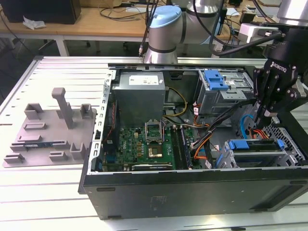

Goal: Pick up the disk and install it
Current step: 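Insert the second disk wire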

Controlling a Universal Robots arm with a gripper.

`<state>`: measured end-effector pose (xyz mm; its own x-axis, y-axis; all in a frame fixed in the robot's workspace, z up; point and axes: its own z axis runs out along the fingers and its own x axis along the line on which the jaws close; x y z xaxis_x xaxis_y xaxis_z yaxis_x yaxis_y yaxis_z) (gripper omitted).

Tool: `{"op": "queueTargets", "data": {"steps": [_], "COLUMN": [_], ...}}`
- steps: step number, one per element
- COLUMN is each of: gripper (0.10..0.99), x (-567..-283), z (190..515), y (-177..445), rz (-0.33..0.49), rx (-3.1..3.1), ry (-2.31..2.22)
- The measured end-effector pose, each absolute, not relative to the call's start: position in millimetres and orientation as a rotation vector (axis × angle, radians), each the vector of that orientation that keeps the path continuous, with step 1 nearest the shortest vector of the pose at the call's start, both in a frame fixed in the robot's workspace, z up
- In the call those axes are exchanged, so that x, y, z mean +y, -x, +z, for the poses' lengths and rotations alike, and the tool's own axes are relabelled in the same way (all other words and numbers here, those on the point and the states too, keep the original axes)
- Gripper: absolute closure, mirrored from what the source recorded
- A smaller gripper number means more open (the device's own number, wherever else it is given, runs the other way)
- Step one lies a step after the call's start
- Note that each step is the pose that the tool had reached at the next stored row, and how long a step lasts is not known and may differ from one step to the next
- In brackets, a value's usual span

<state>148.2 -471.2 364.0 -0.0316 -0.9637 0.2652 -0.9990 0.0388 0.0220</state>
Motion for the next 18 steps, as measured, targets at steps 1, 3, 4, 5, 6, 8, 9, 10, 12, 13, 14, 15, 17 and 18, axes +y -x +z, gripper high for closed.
{"op": "queueTargets", "data": {"steps": [1,3,4,5,6,8,9,10,12,13,14,15,17,18], "gripper": [0.925,0.925,0.925,0.925,0.925,0.925,0.925,0.925,0.925,0.925,0.925,0.925,0.925,0.925], "x": [-471,-475,-476,-478,-480,-488,-490,-493,-499,-503,-505,-508,-510,-510], "z": [364,364,364,364,364,364,364,364,364,364,364,363,362,361], "y": [-148,-148,-148,-148,-147,-147,-147,-147,-147,-147,-147,-147,-147,-146], "rz": [0.250,0.240,0.236,0.232,0.217,0.178,0.171,0.163,0.148,0.140,0.135,0.128,0.121,0.119], "rx": [-2.103,-2.110,-2.112,-2.115,-2.124,-2.151,-2.155,-2.161,-2.170,-2.176,-2.179,-2.183,-2.187,-2.188], "ry": [-2.029,-2.035,-2.037,-2.040,-2.050,-2.075,-2.080,-2.085,-2.094,-2.100,-2.102,-2.106,-2.110,-2.113]}}
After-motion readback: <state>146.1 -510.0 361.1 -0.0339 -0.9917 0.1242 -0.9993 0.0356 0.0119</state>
